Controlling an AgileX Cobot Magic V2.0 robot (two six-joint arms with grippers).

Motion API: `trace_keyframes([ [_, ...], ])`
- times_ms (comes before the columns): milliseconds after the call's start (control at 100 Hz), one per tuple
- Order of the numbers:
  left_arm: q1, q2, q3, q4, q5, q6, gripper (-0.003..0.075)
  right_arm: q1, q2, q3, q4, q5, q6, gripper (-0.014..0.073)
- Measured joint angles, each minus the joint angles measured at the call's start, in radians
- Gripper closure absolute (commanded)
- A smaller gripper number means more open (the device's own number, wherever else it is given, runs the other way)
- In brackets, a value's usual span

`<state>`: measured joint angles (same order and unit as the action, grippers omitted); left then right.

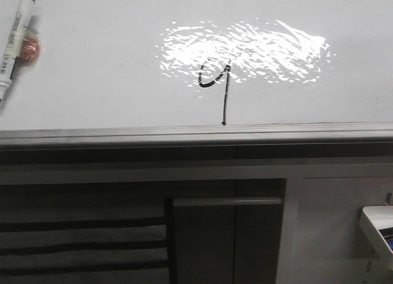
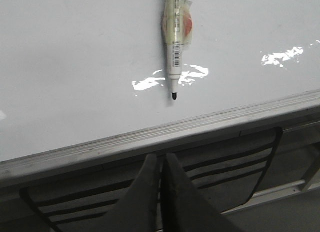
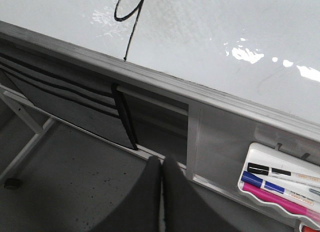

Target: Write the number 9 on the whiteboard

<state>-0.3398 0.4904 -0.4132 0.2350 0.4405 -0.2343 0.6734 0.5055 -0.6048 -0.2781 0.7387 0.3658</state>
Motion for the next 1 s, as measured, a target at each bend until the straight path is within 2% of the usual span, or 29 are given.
trace_keyframes([
  [180,0.146,-0.185,0.163,-0.142,-0.127,0.156,0.0741,0.000,0.000,0.000,0.000,0.000,0.000,0.0666],
  [400,0.293,-0.436,0.390,-0.198,-0.317,0.184,0.0741,0.000,0.000,0.000,0.000,0.000,0.000,0.0666],
  [520,0.307,-0.496,0.406,-0.197,-0.347,0.186,0.0741,0.000,0.000,0.000,-0.002,0.000,0.002,0.0666],
  [1000,0.309,-0.497,0.408,-0.158,-0.339,0.190,0.0741,0.000,0.000,0.000,-0.002,0.002,0.002,0.0666],
])
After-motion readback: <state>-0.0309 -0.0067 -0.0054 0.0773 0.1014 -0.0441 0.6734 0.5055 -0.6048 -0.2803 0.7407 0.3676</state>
